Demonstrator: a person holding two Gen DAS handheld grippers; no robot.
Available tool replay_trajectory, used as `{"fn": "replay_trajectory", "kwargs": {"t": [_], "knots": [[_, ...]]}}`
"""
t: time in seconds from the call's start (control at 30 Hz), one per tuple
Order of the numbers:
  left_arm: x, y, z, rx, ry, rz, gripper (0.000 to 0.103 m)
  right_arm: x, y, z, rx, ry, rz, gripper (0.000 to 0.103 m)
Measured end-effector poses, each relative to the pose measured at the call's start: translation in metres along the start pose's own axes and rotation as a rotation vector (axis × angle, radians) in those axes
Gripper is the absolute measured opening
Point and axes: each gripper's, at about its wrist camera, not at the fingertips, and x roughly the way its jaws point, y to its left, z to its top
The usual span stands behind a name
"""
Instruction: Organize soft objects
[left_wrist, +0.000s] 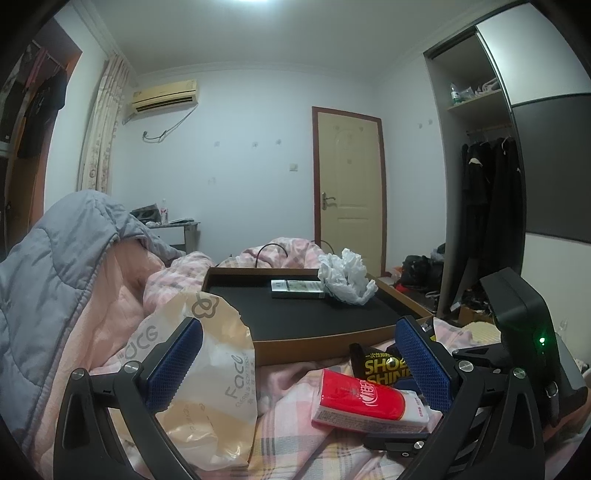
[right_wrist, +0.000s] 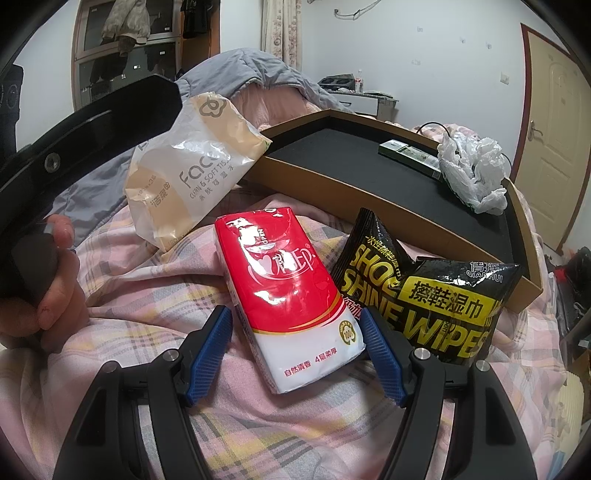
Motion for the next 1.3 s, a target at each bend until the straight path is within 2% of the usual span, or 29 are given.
{"fn": "replay_trajectory", "kwargs": {"t": [0.73, 0.87, 0.97, 1.1, 1.13, 1.2, 1.3], "knots": [[-0.001, -0.001, 0.002, 0.007, -0.004, 0.006, 0.103, -0.003, 0.010, 0.000, -0.046, 0.014, -0.067, 0.070], [-0.001, 0.001, 0.002, -0.009, 0.001, 0.006, 0.103, -0.013, 0.016, 0.001, -0.096, 0.033, -0.148, 0.070], [0.000, 0.003, 0.001, -0.019, 0.007, 0.007, 0.103, -0.031, 0.009, 0.002, -0.074, 0.056, -0.173, 0.070], [0.002, 0.006, 0.001, -0.028, 0.013, 0.007, 0.103, -0.059, -0.011, 0.009, -0.013, 0.001, -0.177, 0.070], [0.003, 0.005, 0.001, -0.028, 0.013, 0.007, 0.103, -0.064, -0.018, 0.011, 0.009, -0.016, -0.178, 0.071], [0.003, 0.005, 0.001, -0.029, 0.014, 0.005, 0.103, -0.075, -0.035, 0.017, 0.061, -0.061, -0.176, 0.090], [0.003, 0.005, 0.000, -0.031, 0.012, 0.003, 0.103, -0.081, -0.056, 0.031, 0.091, -0.116, -0.241, 0.092]]}}
